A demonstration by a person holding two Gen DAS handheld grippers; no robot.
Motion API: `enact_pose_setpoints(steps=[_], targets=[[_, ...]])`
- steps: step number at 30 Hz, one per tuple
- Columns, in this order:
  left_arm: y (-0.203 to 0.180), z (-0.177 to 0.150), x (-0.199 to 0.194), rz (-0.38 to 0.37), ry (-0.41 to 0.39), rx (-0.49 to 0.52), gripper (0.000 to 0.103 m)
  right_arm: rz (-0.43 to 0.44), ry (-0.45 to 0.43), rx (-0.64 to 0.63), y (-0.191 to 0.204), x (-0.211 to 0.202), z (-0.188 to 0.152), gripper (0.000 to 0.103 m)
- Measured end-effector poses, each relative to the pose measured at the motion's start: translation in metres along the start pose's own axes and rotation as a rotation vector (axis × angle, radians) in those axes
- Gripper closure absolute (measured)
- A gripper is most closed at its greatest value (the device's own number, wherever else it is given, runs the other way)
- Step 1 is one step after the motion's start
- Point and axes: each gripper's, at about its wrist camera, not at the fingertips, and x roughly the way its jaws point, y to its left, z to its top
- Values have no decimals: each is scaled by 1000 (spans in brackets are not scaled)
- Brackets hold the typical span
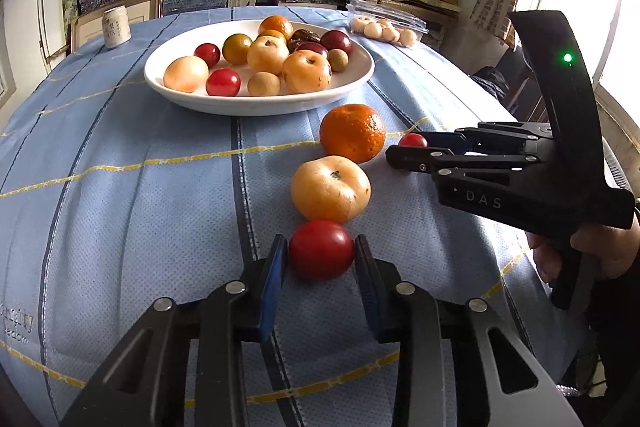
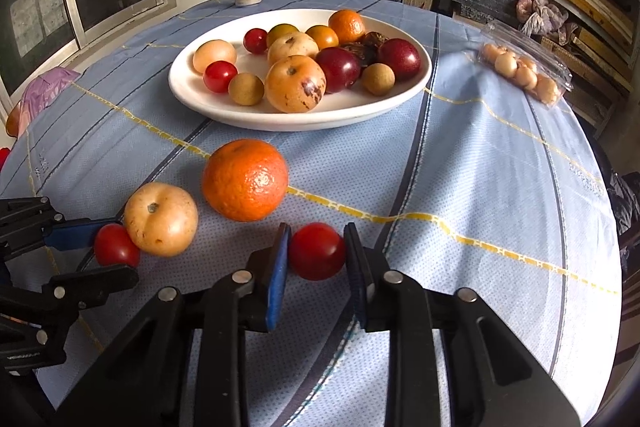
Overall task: Organize fruits
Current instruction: 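Grasp a red tomato with the left gripper while the right grasps a cherry tomato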
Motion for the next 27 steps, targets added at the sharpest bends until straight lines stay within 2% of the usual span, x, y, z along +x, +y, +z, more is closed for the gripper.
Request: enact_pose_setpoints(steps=[9, 13, 16, 19, 23, 27], targets=[[0, 0, 0, -8, 4, 0, 71, 9, -15, 32, 2, -11, -11, 77], [-8, 0, 4, 15, 20, 39, 65, 14, -3, 43, 0, -10, -12, 77], [-11, 0, 5, 32, 22, 57, 65, 14, -1, 36, 1, -10, -13, 77], [-9, 0, 4, 51, 16, 47, 71, 14, 0, 35, 2, -10, -13, 76], [-5, 1, -5, 42, -32, 26, 72, 20, -1, 46, 0, -10, -13, 76], [-1, 1, -6, 38, -40, 3, 72, 18, -8, 49, 0, -12, -14, 76]])
